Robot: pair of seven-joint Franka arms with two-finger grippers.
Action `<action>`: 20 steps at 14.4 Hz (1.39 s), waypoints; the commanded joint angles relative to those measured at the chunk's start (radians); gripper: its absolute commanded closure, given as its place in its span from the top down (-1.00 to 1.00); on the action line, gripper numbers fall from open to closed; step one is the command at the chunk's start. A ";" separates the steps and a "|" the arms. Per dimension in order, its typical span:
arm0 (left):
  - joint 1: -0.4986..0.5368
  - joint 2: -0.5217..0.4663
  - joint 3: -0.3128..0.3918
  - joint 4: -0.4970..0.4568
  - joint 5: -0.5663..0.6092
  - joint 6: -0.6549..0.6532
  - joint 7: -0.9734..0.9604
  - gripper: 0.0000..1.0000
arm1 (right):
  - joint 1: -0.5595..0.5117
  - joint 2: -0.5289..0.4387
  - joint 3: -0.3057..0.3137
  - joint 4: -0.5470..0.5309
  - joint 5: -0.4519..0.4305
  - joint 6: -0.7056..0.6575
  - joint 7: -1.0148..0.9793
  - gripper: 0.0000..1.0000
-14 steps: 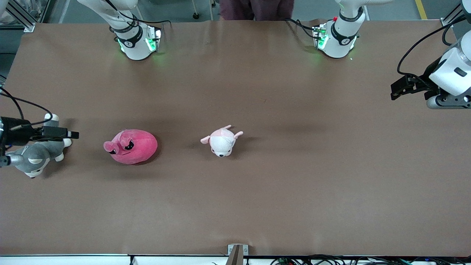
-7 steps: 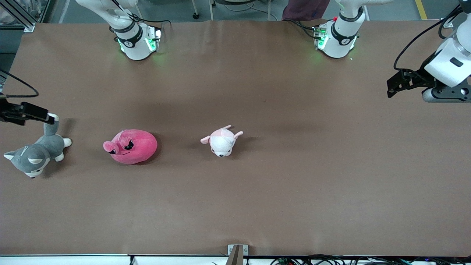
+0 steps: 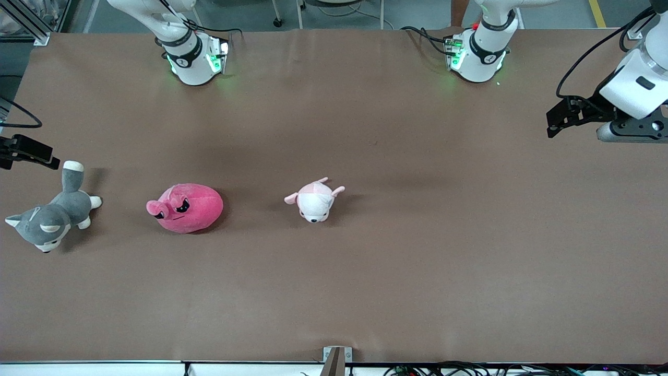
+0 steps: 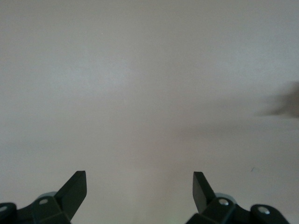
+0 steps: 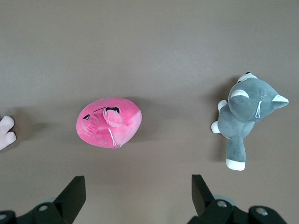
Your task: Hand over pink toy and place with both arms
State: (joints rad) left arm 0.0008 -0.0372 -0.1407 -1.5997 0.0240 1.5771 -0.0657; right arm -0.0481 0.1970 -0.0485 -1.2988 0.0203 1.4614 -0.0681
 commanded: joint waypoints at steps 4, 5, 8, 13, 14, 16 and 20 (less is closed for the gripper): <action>0.007 -0.021 0.003 0.000 -0.019 0.004 0.000 1.00 | 0.013 -0.157 0.002 -0.166 -0.025 0.138 0.028 1.00; 0.005 -0.021 0.001 0.003 -0.019 0.004 -0.020 1.00 | 0.013 -0.168 0.002 -0.174 -0.025 0.140 0.028 1.00; 0.007 -0.018 0.000 0.007 -0.016 -0.018 -0.072 1.00 | 0.011 -0.212 0.002 -0.235 -0.025 0.158 0.027 1.00; 0.005 -0.010 0.000 0.017 -0.003 -0.022 -0.016 1.00 | 0.008 -0.251 0.001 -0.303 -0.019 0.169 0.028 1.00; 0.005 -0.010 0.000 0.017 -0.003 -0.022 -0.006 1.00 | 0.008 -0.252 0.001 -0.307 -0.019 0.171 0.028 1.00; 0.005 -0.006 0.000 0.023 -0.003 -0.022 -0.005 1.00 | 0.008 -0.252 0.001 -0.307 -0.019 0.169 0.028 1.00; 0.004 -0.003 0.000 0.024 -0.003 -0.022 -0.008 1.00 | 0.010 -0.254 -0.001 -0.307 -0.019 0.171 0.028 1.00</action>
State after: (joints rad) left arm 0.0013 -0.0437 -0.1388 -1.5942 0.0239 1.5704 -0.0902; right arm -0.0446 -0.0203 -0.0487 -1.5658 0.0183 1.6147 -0.0609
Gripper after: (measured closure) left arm 0.000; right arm 0.000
